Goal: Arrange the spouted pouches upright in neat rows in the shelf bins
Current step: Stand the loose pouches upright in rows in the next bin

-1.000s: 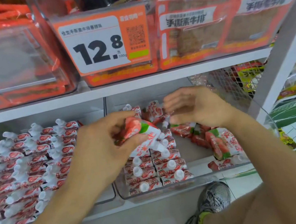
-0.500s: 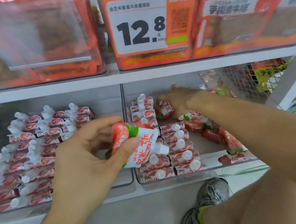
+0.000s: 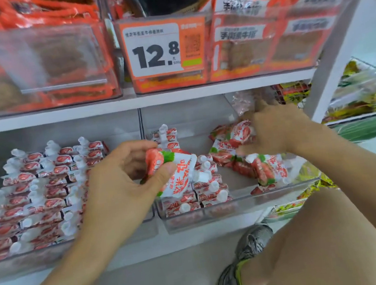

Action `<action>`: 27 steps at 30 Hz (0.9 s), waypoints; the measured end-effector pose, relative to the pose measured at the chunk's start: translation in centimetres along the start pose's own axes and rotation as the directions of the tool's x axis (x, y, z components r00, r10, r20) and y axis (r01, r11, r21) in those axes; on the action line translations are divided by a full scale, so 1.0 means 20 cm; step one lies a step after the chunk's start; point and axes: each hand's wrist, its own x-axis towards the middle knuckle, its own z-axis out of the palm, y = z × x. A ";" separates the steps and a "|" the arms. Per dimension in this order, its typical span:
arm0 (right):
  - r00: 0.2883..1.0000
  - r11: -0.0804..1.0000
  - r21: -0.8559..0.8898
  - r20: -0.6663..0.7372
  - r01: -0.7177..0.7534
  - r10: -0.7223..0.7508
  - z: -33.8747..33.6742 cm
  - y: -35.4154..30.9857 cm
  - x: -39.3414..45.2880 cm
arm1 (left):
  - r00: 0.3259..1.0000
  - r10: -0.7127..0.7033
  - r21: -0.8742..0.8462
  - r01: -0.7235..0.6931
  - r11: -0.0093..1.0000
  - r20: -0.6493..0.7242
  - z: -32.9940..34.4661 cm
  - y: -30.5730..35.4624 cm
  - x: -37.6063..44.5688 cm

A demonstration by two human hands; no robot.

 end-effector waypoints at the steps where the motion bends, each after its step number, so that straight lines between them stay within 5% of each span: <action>1: 0.999 1.000 -0.030 0.035 -0.001 0.003 0.01 -0.02 -0.03 | 1.000 -0.013 0.006 0.013 1.000 0.004 0.02 0.00 0.01; 3: 0.995 0.999 -0.021 0.086 0.046 -0.044 0.04 -0.04 -0.06 | 0.999 -0.042 0.014 0.042 0.999 0.015 0.06 -0.01 0.05; 8: 0.905 0.874 0.272 0.026 0.403 -0.425 0.23 -0.03 -0.01 | 0.998 -0.051 0.084 0.048 0.995 0.031 0.16 -0.02 0.17; 14: 0.955 0.772 0.562 -0.190 0.296 -0.229 0.21 0.05 0.13 | 0.998 -0.060 0.205 0.058 0.977 0.001 0.31 -0.07 0.36; 18: 0.951 0.256 0.947 -0.119 0.196 -0.286 0.17 -0.04 0.23 | 0.989 -0.091 0.126 0.076 0.989 0.115 0.42 -0.08 0.45; 22: 0.966 -0.014 0.979 -0.205 0.205 -0.156 0.21 -0.10 0.29 | 0.965 -0.009 0.235 -0.055 0.970 0.263 0.42 -0.12 0.52; 24: 0.965 0.016 0.966 -0.256 0.257 -0.054 0.22 -0.09 0.32 | 0.951 0.089 0.518 -0.239 0.821 0.297 0.33 -0.15 0.53; 27: 0.923 0.363 0.876 -0.372 0.317 0.092 0.23 -0.11 0.40 | 0.962 0.212 0.743 -0.267 0.614 0.170 0.16 -0.19 0.43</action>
